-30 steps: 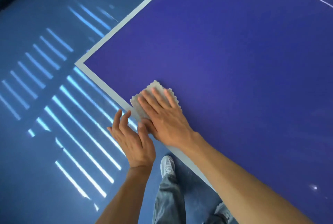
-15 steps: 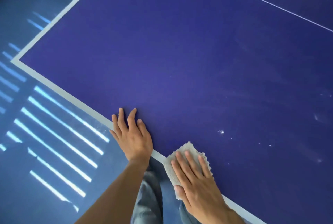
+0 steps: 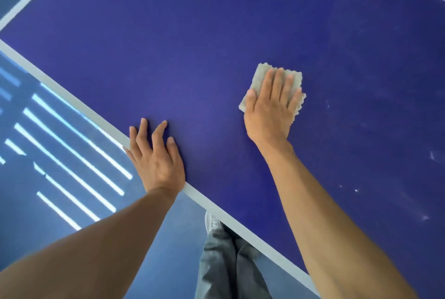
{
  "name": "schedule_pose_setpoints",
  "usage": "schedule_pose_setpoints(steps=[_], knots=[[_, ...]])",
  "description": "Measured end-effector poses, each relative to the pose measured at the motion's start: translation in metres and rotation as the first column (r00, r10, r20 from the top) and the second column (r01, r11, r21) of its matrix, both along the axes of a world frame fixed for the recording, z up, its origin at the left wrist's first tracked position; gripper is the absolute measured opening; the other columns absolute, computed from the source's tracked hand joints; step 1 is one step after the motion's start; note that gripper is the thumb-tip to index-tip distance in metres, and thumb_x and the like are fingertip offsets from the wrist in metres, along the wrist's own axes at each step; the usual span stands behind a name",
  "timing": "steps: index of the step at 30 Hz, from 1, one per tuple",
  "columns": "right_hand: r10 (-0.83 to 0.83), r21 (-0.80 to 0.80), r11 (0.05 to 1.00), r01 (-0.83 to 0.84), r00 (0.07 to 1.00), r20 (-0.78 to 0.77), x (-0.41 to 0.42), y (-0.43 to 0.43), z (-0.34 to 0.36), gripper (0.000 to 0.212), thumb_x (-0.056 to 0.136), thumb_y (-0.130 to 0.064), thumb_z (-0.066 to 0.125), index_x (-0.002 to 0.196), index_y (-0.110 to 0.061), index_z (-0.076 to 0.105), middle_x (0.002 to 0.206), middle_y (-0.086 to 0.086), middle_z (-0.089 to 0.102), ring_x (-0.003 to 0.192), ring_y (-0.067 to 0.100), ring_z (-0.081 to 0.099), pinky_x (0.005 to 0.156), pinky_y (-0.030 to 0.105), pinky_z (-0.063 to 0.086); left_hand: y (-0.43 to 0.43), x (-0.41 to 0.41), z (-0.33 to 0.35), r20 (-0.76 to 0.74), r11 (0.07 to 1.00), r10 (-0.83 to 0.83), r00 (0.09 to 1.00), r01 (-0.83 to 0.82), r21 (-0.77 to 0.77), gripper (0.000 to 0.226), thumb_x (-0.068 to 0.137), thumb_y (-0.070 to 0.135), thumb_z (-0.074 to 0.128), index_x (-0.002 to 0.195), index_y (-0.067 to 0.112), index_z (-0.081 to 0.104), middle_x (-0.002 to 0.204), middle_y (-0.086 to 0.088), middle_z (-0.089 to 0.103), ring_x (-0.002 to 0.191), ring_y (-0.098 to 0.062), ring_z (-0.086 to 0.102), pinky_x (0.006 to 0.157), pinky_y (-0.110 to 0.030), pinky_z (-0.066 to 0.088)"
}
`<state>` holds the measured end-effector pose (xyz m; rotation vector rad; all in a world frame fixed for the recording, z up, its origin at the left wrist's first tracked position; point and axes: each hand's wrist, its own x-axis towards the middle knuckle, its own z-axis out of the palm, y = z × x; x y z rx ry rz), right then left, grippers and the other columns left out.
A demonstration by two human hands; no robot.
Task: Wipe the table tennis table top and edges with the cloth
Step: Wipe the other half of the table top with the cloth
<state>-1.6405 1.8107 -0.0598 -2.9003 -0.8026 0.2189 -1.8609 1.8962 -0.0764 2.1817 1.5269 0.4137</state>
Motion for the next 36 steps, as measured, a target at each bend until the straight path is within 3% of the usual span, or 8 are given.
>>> schedule_pose_setpoints(steps=[5,8,12,15,17,23,28,36], knots=[[0.456,0.069,0.887,-0.456,0.890,0.017,-0.099,-0.009,-0.007,0.065,0.110,-0.044,0.025,0.164,-0.007,0.023,0.172,0.013,0.022,0.161,0.033,0.010,0.129,0.056,0.007,0.002,0.000,-0.002,0.009,1.000,-0.006,1.000,0.006,0.030,0.050,0.105,0.038,0.031,0.145,0.020,0.054,0.165,-0.010,0.031,0.156,-0.037,0.016,0.122,-0.064,0.017],[0.504,0.032,0.864,-0.503,0.864,-0.017,-0.117,-0.065,-0.008,0.065,0.110,-0.044,0.029,0.165,-0.010,0.023,0.173,0.011,0.018,0.161,0.032,0.009,0.128,0.059,0.013,0.001,0.002,-0.002,0.013,0.999,-0.014,1.000,0.013,0.037,0.048,0.105,0.035,0.035,0.144,0.017,0.056,0.164,-0.013,0.033,0.155,-0.040,0.018,0.120,-0.067,0.018],[0.112,-0.016,0.994,-0.113,0.993,-0.037,-0.058,-0.080,-0.001,0.067,0.108,-0.044,0.027,0.165,-0.010,0.025,0.172,0.009,0.024,0.160,0.032,0.016,0.128,0.059,0.013,0.001,0.002,-0.001,-0.006,0.999,-0.025,1.000,0.025,0.034,0.044,0.104,0.027,0.045,0.144,0.015,0.057,0.163,-0.016,0.033,0.154,-0.043,0.020,0.119,-0.068,0.018],[-0.341,0.009,0.939,0.343,0.936,-0.085,-0.006,-0.021,0.004,0.072,0.105,-0.047,0.018,0.166,-0.009,0.015,0.174,0.010,0.015,0.161,0.032,0.008,0.126,0.062,0.008,0.002,0.000,-0.002,-0.013,0.999,-0.026,1.000,0.027,0.035,0.046,0.101,0.031,0.045,0.143,0.016,0.058,0.164,-0.015,0.033,0.155,-0.042,0.020,0.121,-0.069,0.013],[-0.375,0.039,0.924,0.381,0.920,-0.110,0.011,0.031,0.004,0.069,0.107,-0.047,0.020,0.166,-0.011,0.012,0.174,0.009,0.013,0.161,0.031,0.004,0.125,0.063,0.006,0.003,0.000,-0.002,-0.001,0.999,-0.023,1.000,0.023,0.035,0.048,0.101,0.035,0.044,0.143,0.017,0.059,0.164,-0.014,0.033,0.155,-0.040,0.020,0.123,-0.067,0.010],[0.289,0.024,0.957,-0.288,0.956,-0.059,-0.057,0.077,0.001,0.067,0.109,-0.047,0.022,0.167,-0.014,0.015,0.174,0.007,0.016,0.161,0.027,0.009,0.128,0.058,0.007,0.004,-0.002,-0.005,0.040,0.999,-0.024,0.999,0.023,0.024,0.045,0.101,0.030,0.048,0.143,0.020,0.059,0.164,-0.011,0.034,0.156,-0.038,0.019,0.124,-0.066,0.009],[0.377,-0.048,0.924,-0.380,0.925,-0.050,-0.121,-0.063,0.003,0.069,0.109,-0.048,0.028,0.166,-0.010,0.020,0.174,0.010,0.016,0.162,0.031,0.009,0.128,0.060,0.016,0.005,-0.003,-0.002,0.045,0.999,-0.031,0.998,0.030,0.031,0.045,0.099,0.028,0.051,0.142,0.017,0.061,0.163,-0.014,0.035,0.155,-0.040,0.021,0.123,-0.068,0.010],[-0.290,-0.047,0.957,0.287,0.950,-0.111,0.015,-0.048,0.006,0.079,0.102,-0.051,0.009,0.166,-0.006,0.004,0.174,0.013,0.006,0.161,0.031,0.001,0.125,0.065,0.006,0.005,-0.003,0.001,0.084,1.000,-0.027,0.996,0.026,0.016,0.050,0.097,0.037,0.045,0.139,0.017,0.063,0.162,-0.013,0.038,0.155,-0.040,0.022,0.123,-0.068,0.011]])
